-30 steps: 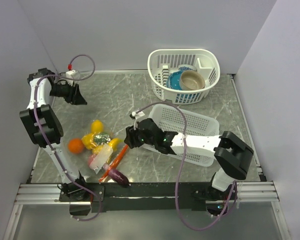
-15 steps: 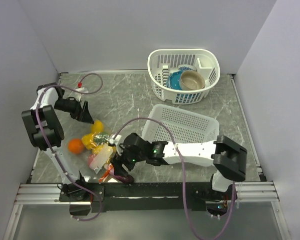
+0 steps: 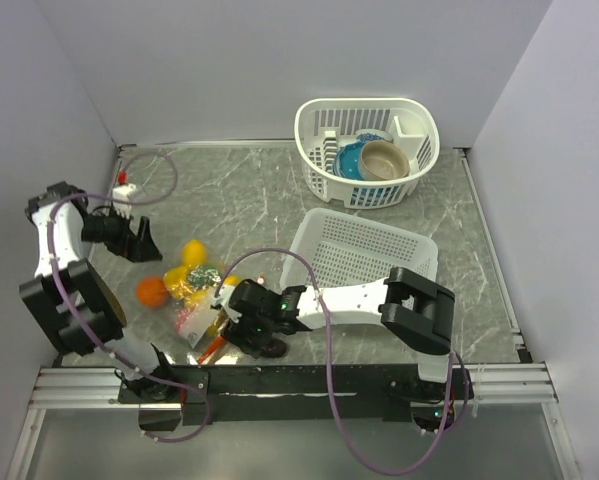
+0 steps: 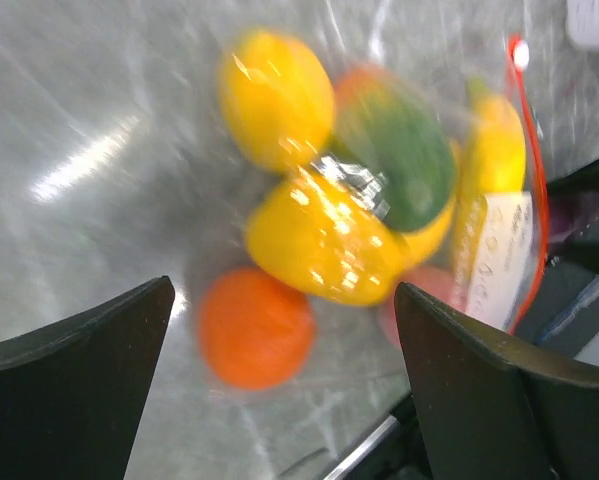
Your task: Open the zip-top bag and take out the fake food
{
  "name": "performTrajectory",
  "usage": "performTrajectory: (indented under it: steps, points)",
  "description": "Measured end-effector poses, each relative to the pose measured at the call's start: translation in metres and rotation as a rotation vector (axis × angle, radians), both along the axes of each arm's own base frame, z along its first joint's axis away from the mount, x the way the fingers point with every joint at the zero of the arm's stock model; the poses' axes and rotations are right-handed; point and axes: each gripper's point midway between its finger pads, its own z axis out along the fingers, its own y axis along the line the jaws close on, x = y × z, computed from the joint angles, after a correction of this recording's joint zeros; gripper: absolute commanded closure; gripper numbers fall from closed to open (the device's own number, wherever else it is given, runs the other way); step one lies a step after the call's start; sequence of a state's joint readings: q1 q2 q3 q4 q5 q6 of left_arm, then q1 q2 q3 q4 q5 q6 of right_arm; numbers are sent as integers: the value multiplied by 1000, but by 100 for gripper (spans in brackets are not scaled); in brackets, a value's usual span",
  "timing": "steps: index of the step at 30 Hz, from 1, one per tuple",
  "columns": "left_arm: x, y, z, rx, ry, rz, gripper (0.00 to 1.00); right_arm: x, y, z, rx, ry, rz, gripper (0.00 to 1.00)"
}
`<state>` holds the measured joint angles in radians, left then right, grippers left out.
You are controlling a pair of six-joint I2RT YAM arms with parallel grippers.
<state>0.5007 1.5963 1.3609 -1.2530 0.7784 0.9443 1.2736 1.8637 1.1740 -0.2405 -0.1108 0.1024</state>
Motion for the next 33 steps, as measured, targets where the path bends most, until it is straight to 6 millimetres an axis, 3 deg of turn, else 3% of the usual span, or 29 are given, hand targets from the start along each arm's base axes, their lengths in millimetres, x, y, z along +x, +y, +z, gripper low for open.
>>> performTrajectory:
  steps: [1, 2, 3, 6, 9, 15, 18, 20, 23, 24, 27, 28, 32, 33]
  points:
    - [-6, -3, -5, 10, 3, 1, 1, 2, -1, -1, -8, -11, -3, 63]
    - [-16, -8, -12, 20, 18, 3, 1, 4, -3, -2, -16, -23, -7, 83]
    - [-23, -11, -18, 30, 28, 4, 1, 6, -5, -3, -25, -29, -16, 90]
    - [-34, -17, -36, 48, 51, 0, 1, 13, -8, -2, -37, -63, -39, 93]
    - [-34, -18, -49, 49, 69, -3, 1, 21, -14, 15, -28, -112, -61, 94]
    - [-24, -17, -73, 33, 98, -17, 1, 51, -22, 120, 193, -235, -147, 99]
    - [-27, -27, -87, 23, 124, -52, 1, 84, -43, 169, 313, -302, -263, 100]
    - [-30, -37, -94, 21, 133, -82, 1, 107, -66, 183, 356, -334, -358, 100]
    - [-32, -50, -101, 19, 143, -124, 12, 141, -112, 175, 342, -364, -527, 100]
    - [-31, -54, -103, 16, 147, -136, 25, 151, -128, 164, 317, -365, -583, 100]
    - [-28, -67, -106, -23, 174, -149, 43, 164, -164, 130, 226, -359, -707, 92]
    - [-27, -70, -105, -34, 182, -149, 43, 165, -175, 116, 191, -352, -743, 88]
    - [-8, -77, -96, -60, 176, -159, 40, 161, -202, 82, 93, -339, -834, 41]
    - [-1, -77, -94, -56, 165, -166, 35, 161, -206, 77, 78, -337, -849, 35]
